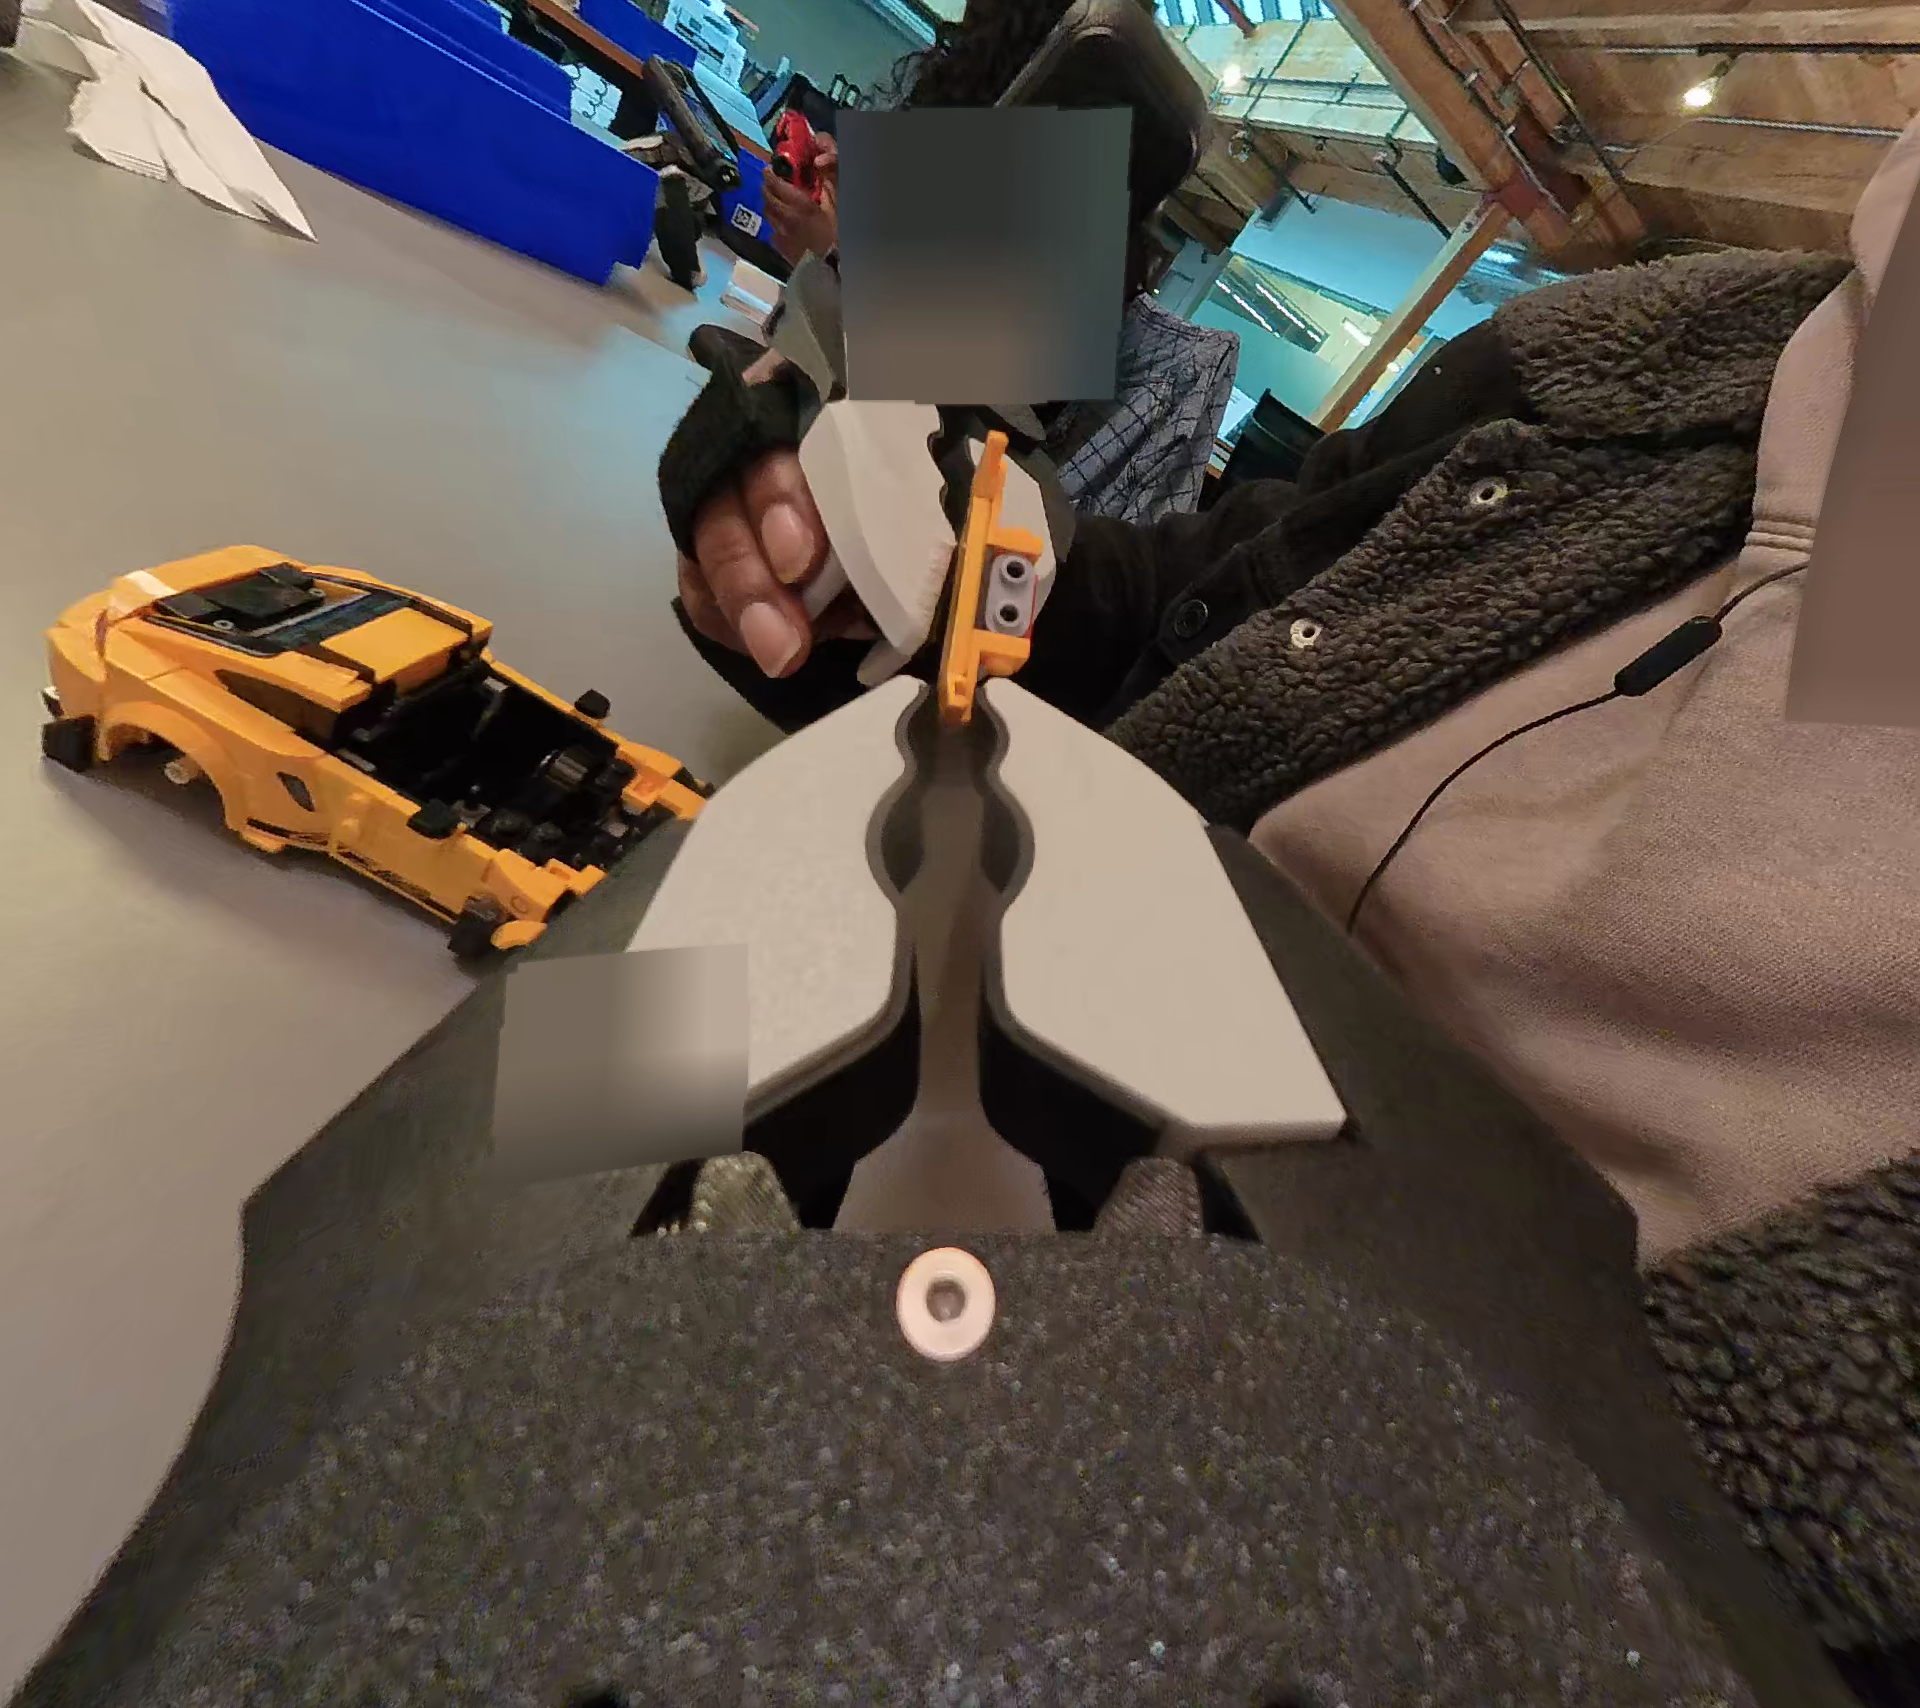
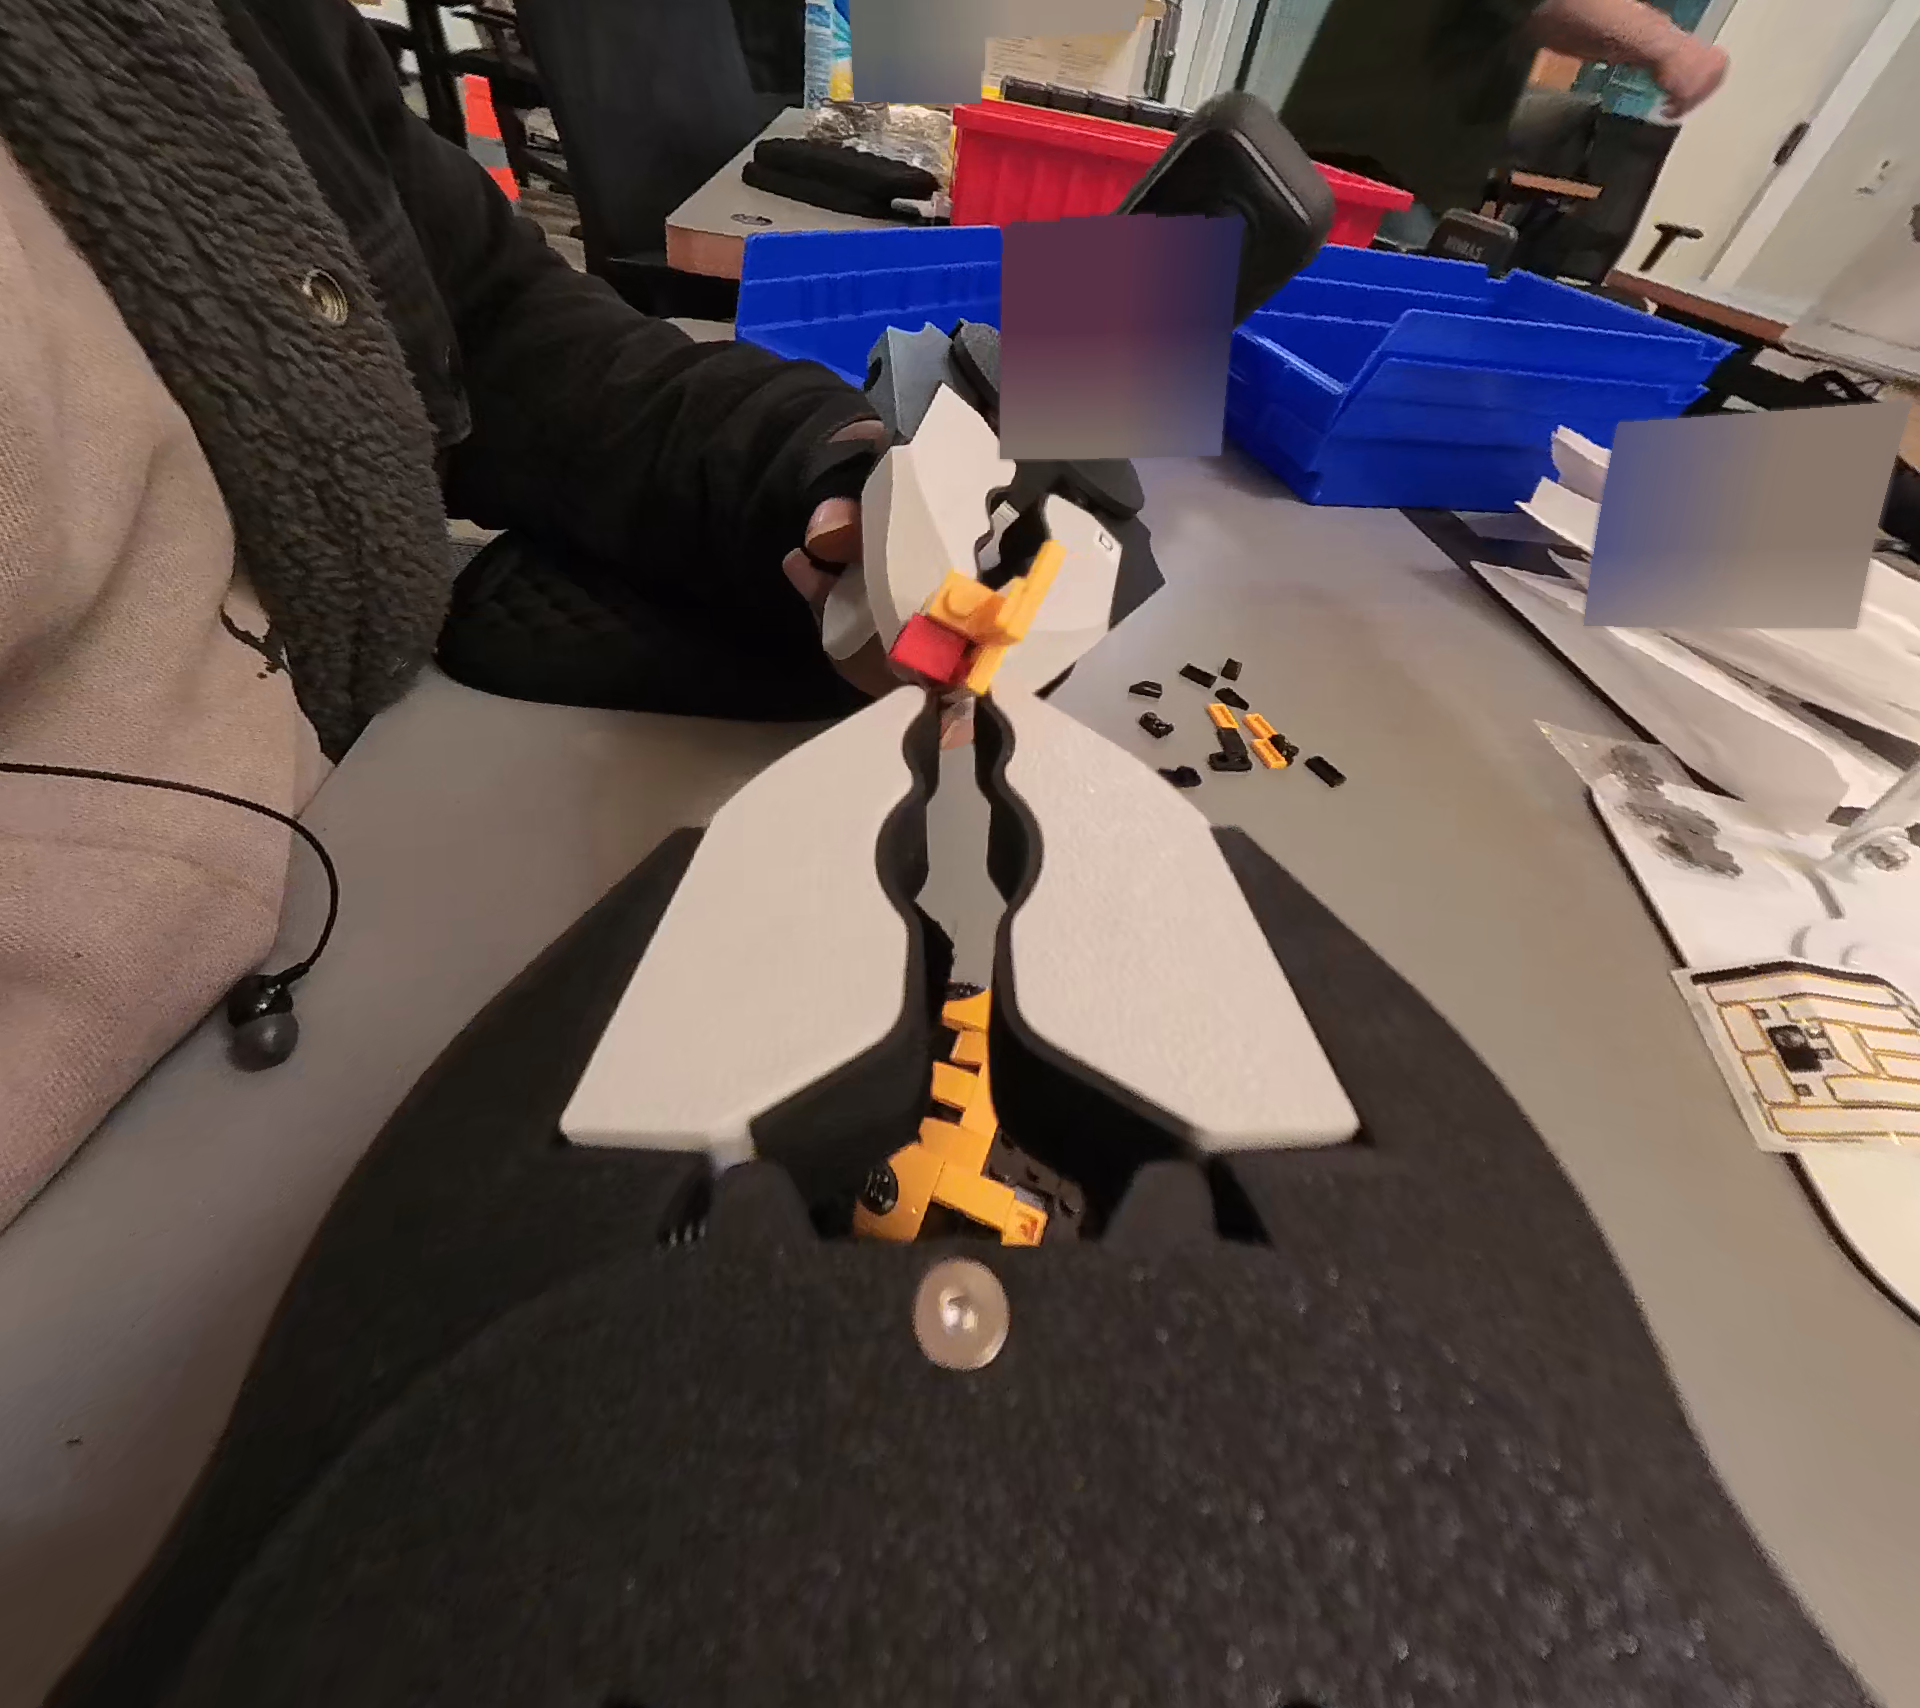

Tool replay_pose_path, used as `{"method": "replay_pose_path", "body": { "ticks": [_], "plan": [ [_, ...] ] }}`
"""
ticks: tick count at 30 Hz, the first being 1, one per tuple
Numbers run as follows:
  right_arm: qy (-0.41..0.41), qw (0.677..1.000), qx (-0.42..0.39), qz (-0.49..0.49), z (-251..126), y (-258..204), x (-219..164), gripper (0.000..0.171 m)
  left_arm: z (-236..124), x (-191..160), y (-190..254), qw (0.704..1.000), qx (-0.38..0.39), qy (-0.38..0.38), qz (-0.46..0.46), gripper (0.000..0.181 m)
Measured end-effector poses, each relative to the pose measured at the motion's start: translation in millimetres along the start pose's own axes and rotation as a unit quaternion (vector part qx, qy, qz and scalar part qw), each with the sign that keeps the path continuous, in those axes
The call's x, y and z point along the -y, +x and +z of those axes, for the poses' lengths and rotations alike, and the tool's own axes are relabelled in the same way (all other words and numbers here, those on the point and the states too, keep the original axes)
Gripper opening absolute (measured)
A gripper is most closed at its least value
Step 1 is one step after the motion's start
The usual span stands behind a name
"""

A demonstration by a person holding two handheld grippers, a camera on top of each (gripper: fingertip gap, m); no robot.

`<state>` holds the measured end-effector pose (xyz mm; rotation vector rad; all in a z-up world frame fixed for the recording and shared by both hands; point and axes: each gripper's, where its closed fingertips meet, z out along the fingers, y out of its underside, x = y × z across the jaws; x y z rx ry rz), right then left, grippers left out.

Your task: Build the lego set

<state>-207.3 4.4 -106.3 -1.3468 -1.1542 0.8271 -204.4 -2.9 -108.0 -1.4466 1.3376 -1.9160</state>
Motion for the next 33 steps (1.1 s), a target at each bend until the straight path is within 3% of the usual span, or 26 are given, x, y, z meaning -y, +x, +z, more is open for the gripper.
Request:
{"method": "replay_pose_path", "body": {
  "ticks": [11, 15, 33],
  "plan": [
    [-0.007, 0.993, 0.017, 0.119, 3, 6, -2, 0.034, -6, 6, -7, 0.999, 0.03, 0.016, 0.034, 0.004],
    [0.002, 0.991, 0.019, 0.132, 5, 5, 3, 0.018, -5, 2, -10, 0.996, 0.051, 0.002, 0.072, 0.004],
    [-0.011, 0.989, -0.007, 0.148, 10, 9, 0, 0.014, -10, 3, -17, 0.978, 0.11, -0.022, 0.174, 0.005]
  ]
}}
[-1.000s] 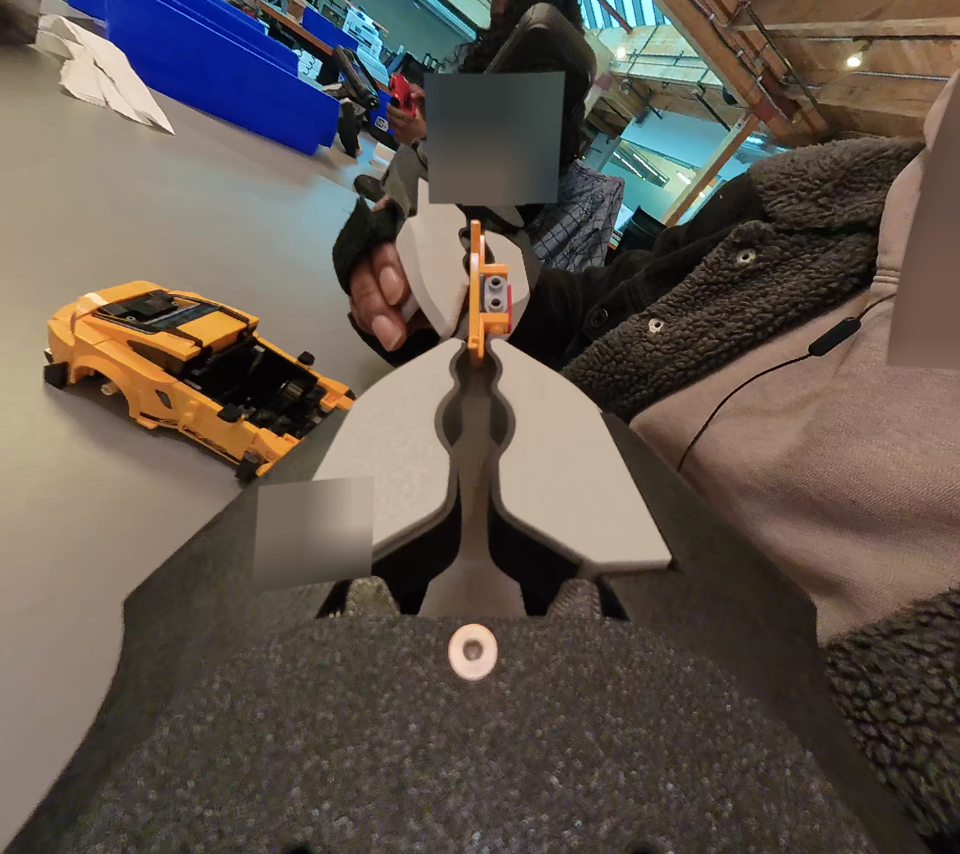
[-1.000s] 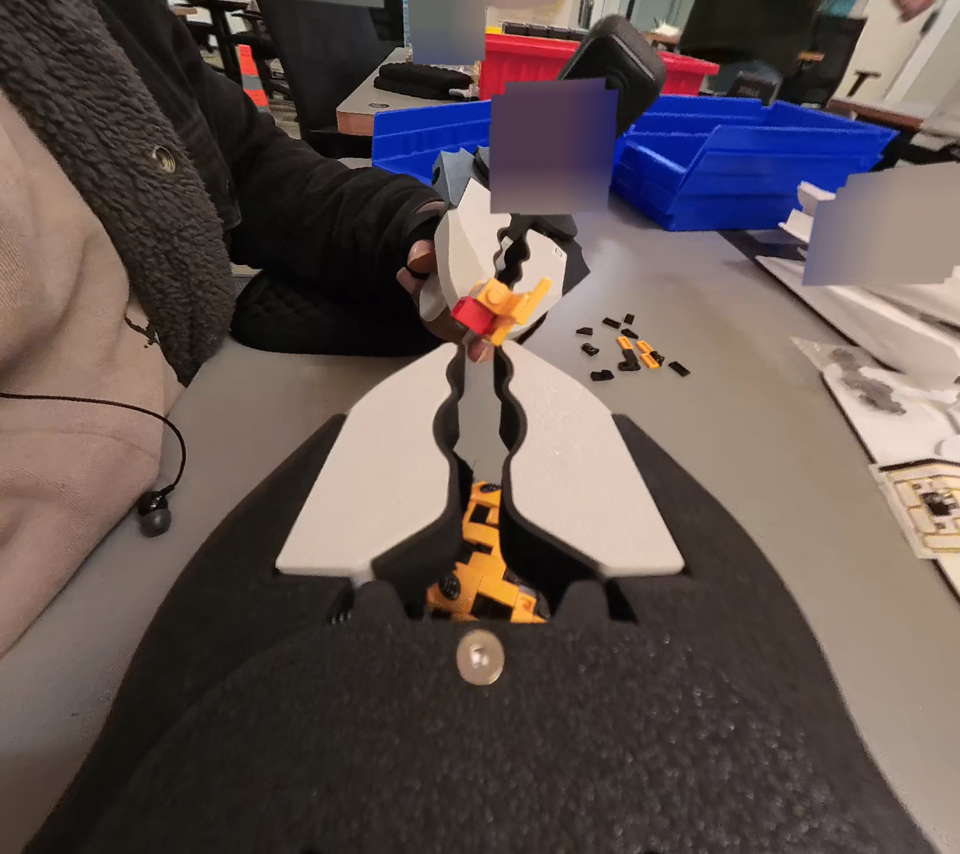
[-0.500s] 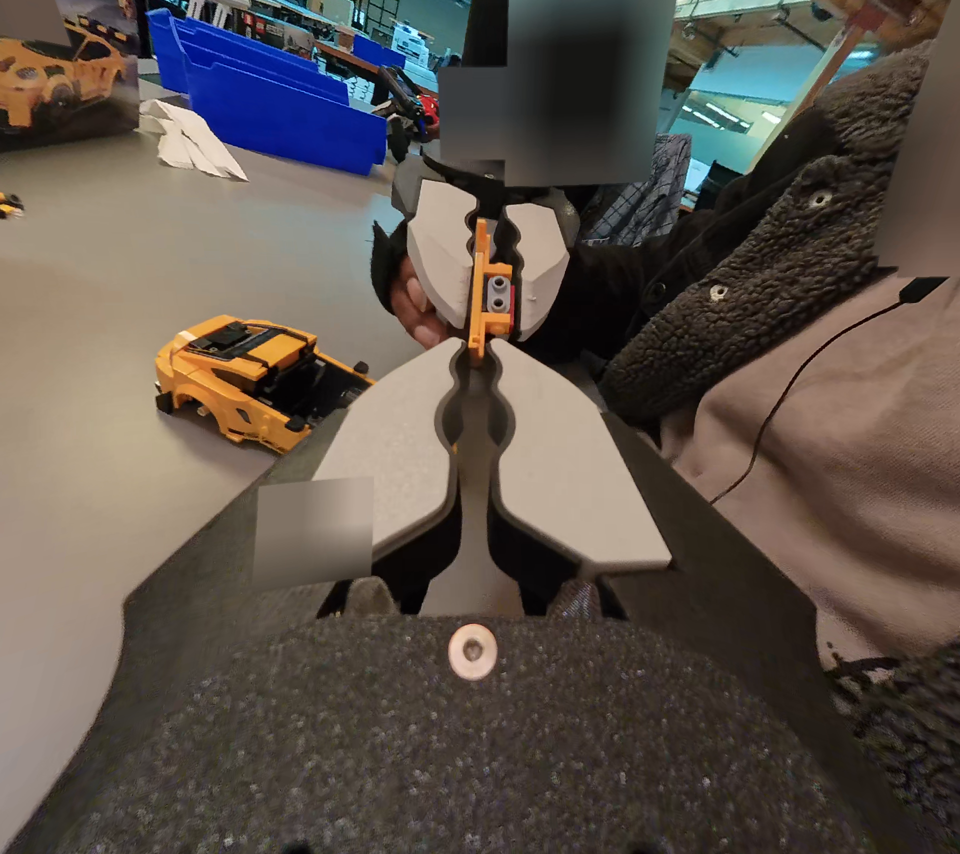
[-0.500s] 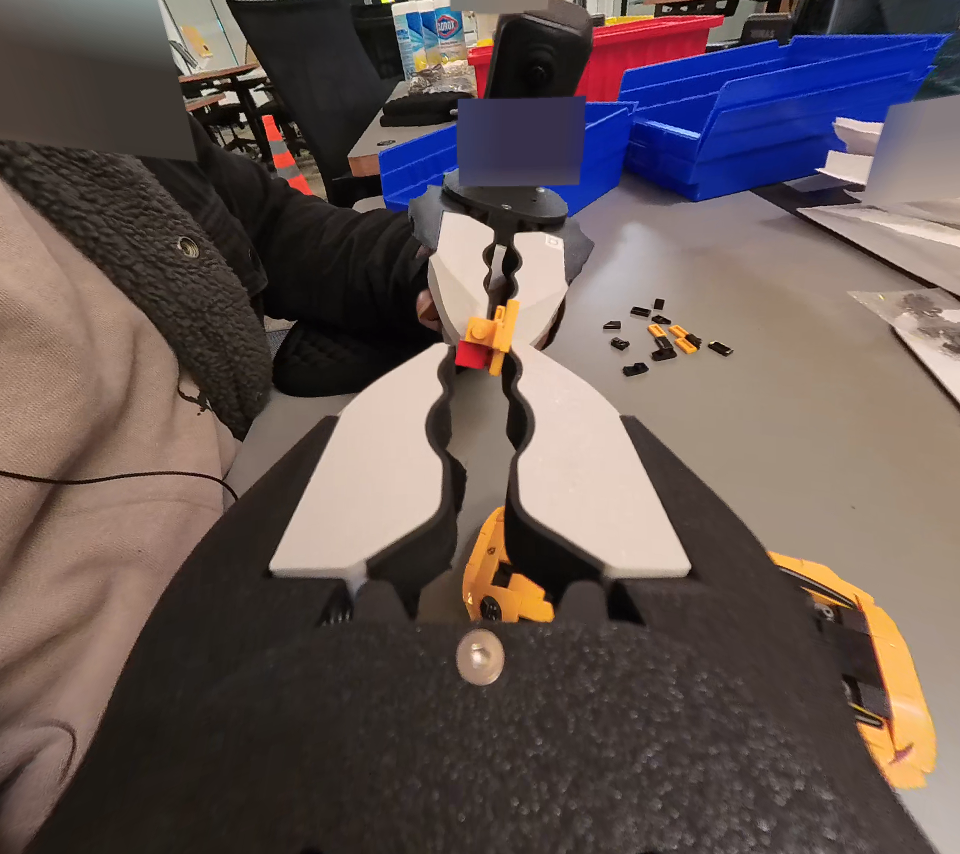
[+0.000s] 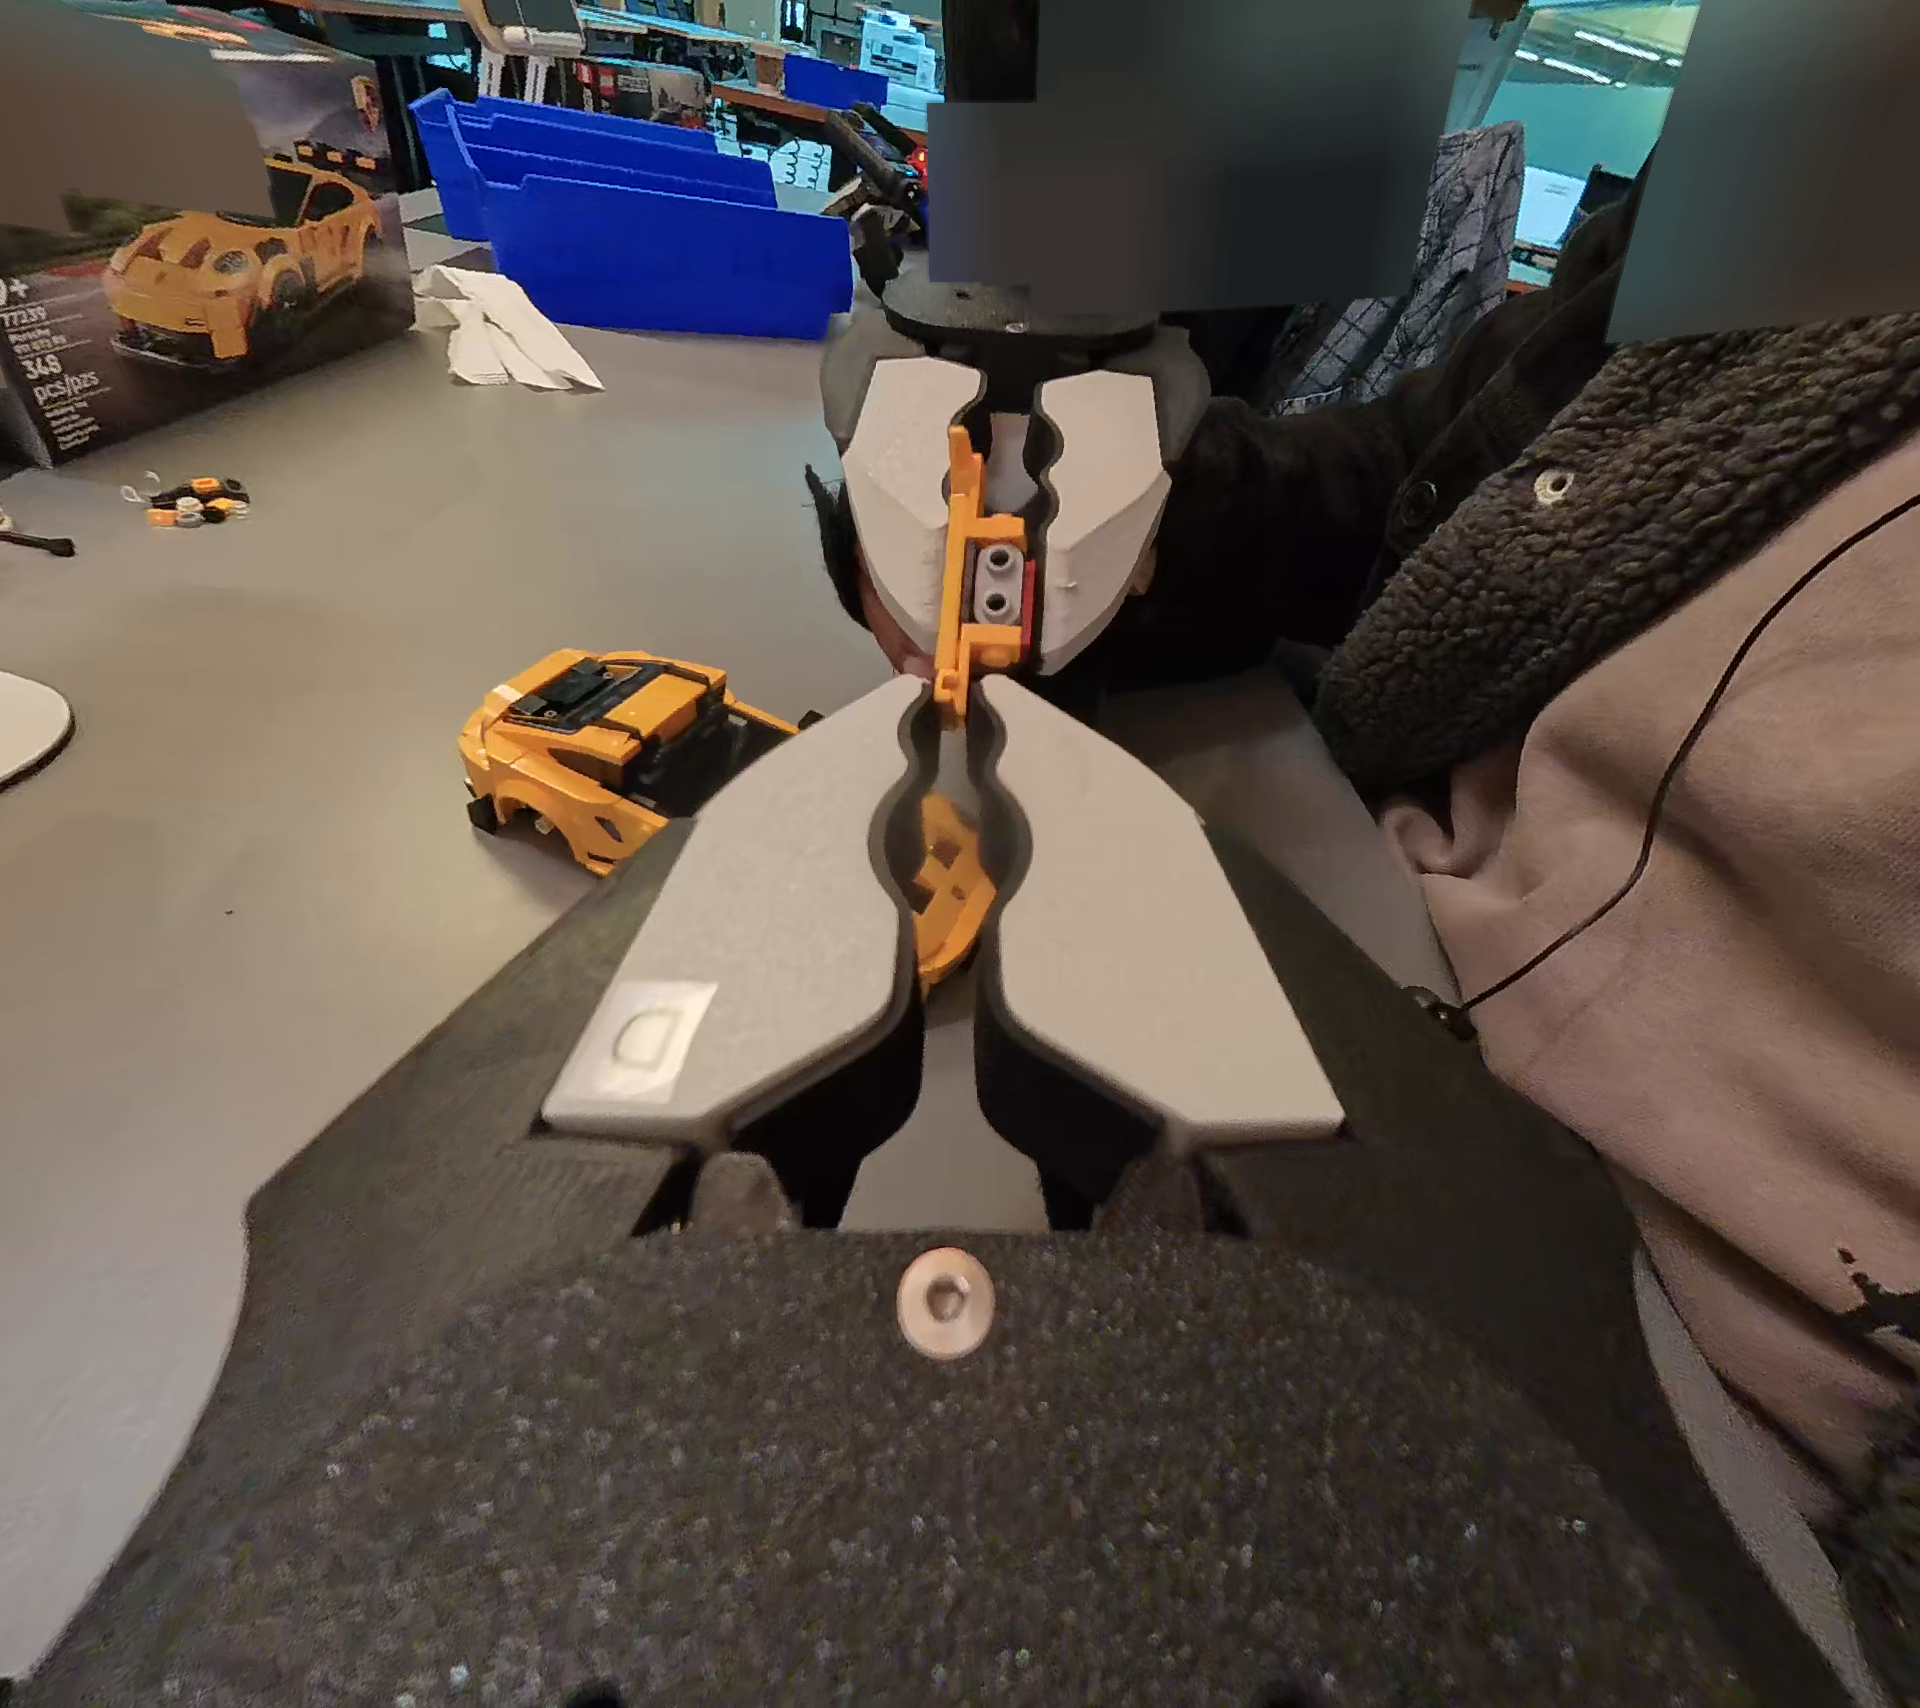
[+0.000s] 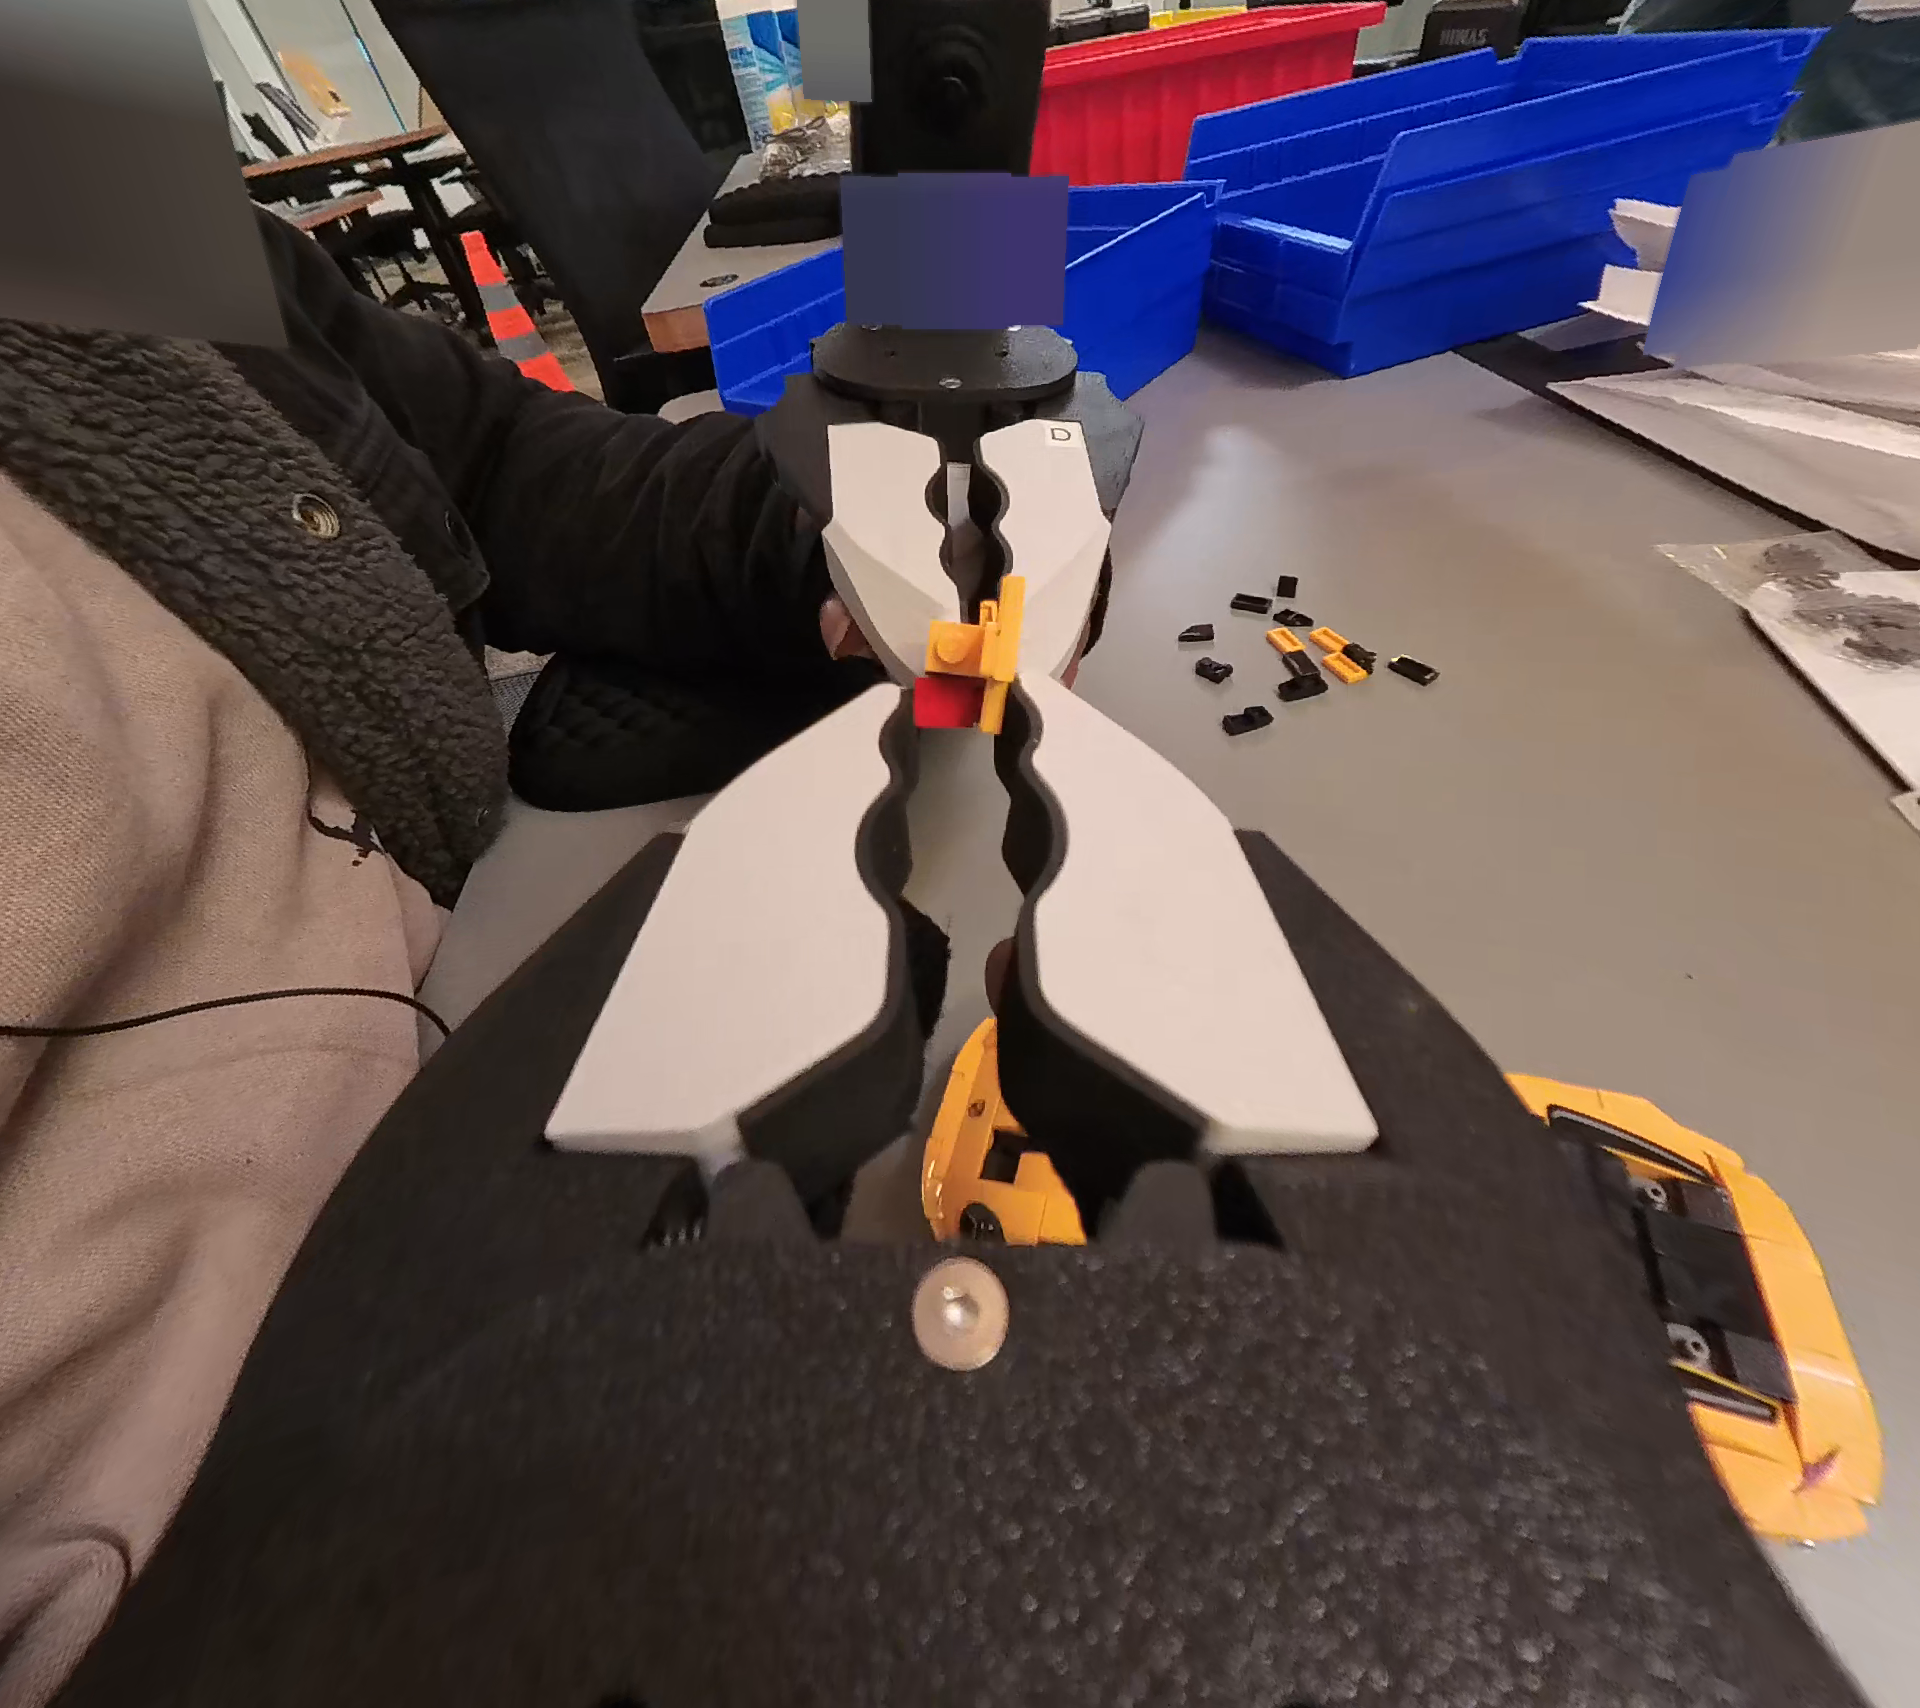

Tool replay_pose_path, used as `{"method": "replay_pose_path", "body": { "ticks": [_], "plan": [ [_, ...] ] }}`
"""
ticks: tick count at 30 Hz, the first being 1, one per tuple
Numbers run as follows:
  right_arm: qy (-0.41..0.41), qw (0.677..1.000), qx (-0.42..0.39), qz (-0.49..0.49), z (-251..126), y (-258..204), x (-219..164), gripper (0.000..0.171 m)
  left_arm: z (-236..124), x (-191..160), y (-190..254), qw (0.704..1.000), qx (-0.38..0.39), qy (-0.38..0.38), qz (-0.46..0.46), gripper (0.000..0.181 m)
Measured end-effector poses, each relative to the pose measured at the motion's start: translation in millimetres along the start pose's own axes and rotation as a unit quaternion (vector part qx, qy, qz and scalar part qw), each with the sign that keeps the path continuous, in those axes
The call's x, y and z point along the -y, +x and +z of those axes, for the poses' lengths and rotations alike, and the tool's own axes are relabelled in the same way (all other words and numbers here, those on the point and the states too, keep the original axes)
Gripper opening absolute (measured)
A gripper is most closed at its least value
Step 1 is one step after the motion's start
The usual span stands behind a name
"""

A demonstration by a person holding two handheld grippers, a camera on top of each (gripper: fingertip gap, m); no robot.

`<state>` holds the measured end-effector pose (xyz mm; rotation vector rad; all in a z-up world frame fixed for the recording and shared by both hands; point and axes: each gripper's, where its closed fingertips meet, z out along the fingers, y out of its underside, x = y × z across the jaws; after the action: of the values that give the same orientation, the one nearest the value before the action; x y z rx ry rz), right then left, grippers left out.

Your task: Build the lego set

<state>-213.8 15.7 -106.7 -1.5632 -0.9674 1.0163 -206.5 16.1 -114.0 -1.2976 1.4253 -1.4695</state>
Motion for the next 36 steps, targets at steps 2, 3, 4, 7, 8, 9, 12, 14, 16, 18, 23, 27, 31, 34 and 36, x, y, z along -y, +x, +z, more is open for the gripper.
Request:
{"method": "replay_pose_path", "body": {
  "ticks": [2, 3, 4, 7, 8, 9, 12, 14, 16, 18, 23, 27, 31, 34, 36],
  "plan": [
    [-0.004, 1.0, 0.0, 0.001, 0, 0, 0, 0.014, 0, 0, 0, 1.0, -0.001, -0.001, 0.001, 0.005],
    [-0.004, 1.0, -0.002, 0.0, 0, 0, -1, 0.014, 0, -1, 0, 1.0, 0.001, -0.002, 0.002, 0.005],
    [-0.004, 1.0, -0.003, 0.0, 0, 1, -1, 0.014, 0, -1, 0, 1.0, 0.003, -0.003, 0.002, 0.005],
    [-0.001, 1.0, -0.004, -0.002, 0, 0, 0, 0.014, 0, 0, 0, 1.0, -0.002, 0.003, -0.004, 0.005],
    [0.001, 1.0, -0.003, -0.004, 0, 0, 1, 0.014, 0, 1, 1, 1.0, -0.005, 0.007, -0.009, 0.005],
    [0.003, 1.0, -0.003, -0.005, 0, -1, 2, 0.014, 0, 2, 2, 1.0, -0.011, 0.012, -0.017, 0.005],
    [0.021, 1.0, 0.005, -0.009, 0, -5, 7, 0.015, -1, 8, 7, 0.997, -0.044, 0.038, -0.052, 0.004],
    [0.036, 0.999, 0.018, -0.019, -1, -10, 11, 0.015, -1, 11, 14, 0.993, -0.077, 0.054, -0.076, 0.005],
    [0.051, 0.998, 0.033, -0.034, -2, -17, 15, 0.017, -2, 14, 21, 0.988, -0.109, 0.065, -0.091, 0.004],
    [0.059, 0.996, 0.044, -0.05, -2, -22, 16, 0.023, -2, 16, 29, 0.981, -0.142, 0.072, -0.108, 0.004],
    [0.082, 0.988, 0.088, -0.099, -3, -44, 20, 0.026, -5, 19, 51, 0.956, -0.235, 0.073, -0.157, 0.004],
    [0.085, 0.979, 0.112, -0.145, -2, -62, 19, 0.022, -5, 15, 71, 0.933, -0.305, 0.05, -0.187, 0.004],
    [0.078, 0.973, 0.123, -0.179, 1, -75, 18, 0.019, -4, 11, 83, 0.917, -0.343, 0.032, -0.2, 0.004],
    [0.073, 0.972, 0.124, -0.184, 0, -76, 17, 0.019, -4, 10, 84, 0.916, -0.345, 0.03, -0.201, 0.004],
    [0.069, 0.975, 0.116, -0.179, 0, -72, 17, 0.018, -2, 11, 79, 0.917, -0.335, 0.033, -0.213, 0.005]
  ]
}}
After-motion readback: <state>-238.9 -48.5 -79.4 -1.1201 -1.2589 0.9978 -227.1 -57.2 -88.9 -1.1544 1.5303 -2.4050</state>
